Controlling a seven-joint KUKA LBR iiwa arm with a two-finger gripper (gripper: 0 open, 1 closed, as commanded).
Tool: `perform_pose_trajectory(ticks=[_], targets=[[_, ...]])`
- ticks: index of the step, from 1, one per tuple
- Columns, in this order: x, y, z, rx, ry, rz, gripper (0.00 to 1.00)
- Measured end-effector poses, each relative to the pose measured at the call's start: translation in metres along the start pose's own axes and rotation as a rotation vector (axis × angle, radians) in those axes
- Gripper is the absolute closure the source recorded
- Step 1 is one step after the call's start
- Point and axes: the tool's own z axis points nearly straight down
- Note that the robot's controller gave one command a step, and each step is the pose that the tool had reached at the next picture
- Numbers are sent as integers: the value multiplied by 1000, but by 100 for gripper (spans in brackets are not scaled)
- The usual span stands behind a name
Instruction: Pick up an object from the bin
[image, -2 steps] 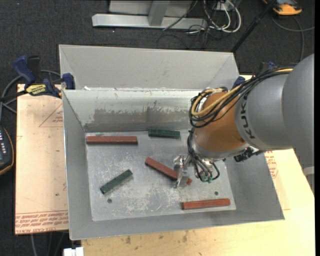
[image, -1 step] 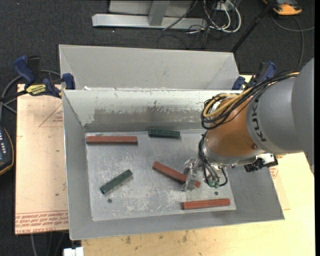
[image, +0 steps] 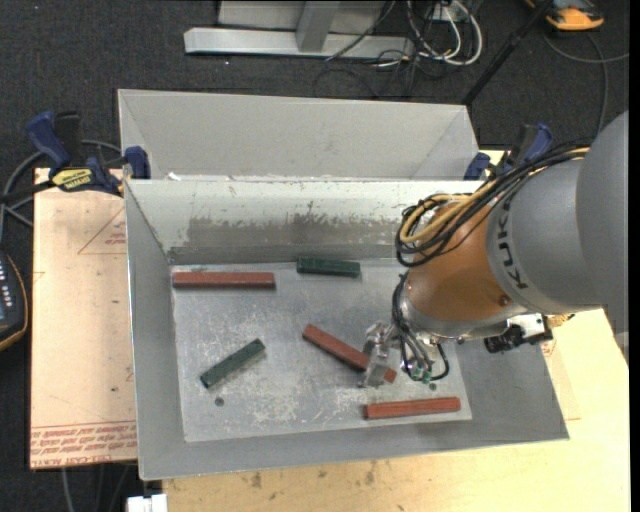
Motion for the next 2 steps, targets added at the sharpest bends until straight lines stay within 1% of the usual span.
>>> perform_pose_trajectory(ticks=[1, 2], targets=[[7, 28, 0, -1, 0, -6, 100], [-34, 39, 0, 0, -1, -406, 100]])
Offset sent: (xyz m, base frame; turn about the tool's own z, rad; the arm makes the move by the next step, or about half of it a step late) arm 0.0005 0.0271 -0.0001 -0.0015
